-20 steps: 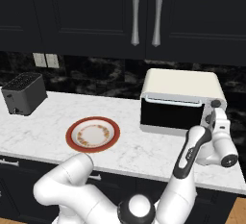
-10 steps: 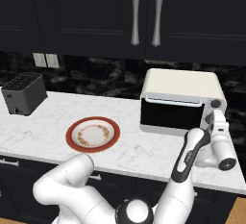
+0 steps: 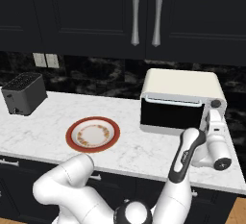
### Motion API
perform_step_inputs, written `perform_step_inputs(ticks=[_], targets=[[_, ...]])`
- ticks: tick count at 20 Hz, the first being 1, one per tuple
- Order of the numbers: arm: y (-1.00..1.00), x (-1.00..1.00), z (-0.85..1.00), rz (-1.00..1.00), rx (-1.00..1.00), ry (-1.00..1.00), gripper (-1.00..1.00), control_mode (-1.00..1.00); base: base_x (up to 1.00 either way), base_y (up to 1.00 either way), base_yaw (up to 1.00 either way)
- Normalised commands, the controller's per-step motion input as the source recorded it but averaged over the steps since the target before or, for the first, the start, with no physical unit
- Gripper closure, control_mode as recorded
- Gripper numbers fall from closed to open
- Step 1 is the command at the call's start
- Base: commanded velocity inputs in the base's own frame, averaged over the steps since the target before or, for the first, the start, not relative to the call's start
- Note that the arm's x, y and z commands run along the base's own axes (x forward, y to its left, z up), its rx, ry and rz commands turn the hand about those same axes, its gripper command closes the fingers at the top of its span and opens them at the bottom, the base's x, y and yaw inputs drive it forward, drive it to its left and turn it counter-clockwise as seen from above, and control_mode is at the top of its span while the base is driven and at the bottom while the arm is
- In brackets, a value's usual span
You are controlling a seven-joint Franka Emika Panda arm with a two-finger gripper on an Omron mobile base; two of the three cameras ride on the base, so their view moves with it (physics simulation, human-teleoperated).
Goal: Pick up the kebab skewer and baguette bread, and place them inside the toaster oven. Close the toaster oven door and start by setting the timer.
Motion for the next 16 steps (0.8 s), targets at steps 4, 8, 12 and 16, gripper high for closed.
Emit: perform_step_inputs(ticks=[4, 8, 12, 16], targets=[[-0.07, 0.15, 0.00, -0.04, -0.04, 0.00, -1.00, -1.00, 0.00, 0.00, 0.00], [-0.11, 0.02, 0.00, -0.05, -0.05, 0.00, -1.00, -1.00, 0.00, 0.00, 0.00], [-0.03, 0.00, 0.00, -0.04, -0.03, 0.00, -1.00, -1.00, 0.00, 0.00, 0.00], [0.00, 0.00, 0.00, -0.02, -0.02, 0.00, -1.00, -1.00, 0.00, 0.00, 0.00]])
